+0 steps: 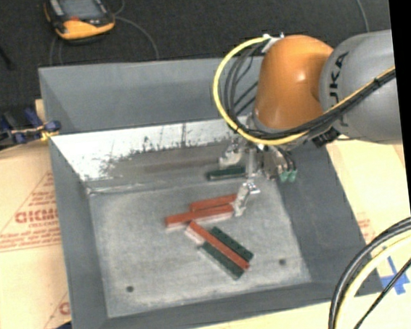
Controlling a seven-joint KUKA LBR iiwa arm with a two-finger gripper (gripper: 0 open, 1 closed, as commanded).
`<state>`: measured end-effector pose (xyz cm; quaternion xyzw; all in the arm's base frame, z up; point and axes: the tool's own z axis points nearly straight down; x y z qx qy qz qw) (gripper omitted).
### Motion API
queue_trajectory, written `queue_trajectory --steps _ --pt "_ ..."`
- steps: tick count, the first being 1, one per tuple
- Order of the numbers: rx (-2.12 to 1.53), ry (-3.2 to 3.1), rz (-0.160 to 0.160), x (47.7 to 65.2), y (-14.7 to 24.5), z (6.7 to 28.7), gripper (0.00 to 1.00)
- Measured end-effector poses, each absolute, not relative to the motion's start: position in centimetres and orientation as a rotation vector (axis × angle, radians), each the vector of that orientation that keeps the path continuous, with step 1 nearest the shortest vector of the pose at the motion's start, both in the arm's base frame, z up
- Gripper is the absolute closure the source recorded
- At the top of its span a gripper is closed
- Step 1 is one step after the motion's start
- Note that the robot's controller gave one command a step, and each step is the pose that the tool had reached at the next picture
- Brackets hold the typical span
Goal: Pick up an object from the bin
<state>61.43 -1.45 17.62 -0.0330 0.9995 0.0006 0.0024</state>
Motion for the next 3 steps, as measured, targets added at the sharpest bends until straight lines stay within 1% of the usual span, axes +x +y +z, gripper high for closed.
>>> queue_trajectory --steps 1,3 --pt "-0.274 3.13 -0.009 64.3 1.86 9.16 1.0" --pt "-0.269 3.123 -0.006 63.97 1.61 9.59 1.0"
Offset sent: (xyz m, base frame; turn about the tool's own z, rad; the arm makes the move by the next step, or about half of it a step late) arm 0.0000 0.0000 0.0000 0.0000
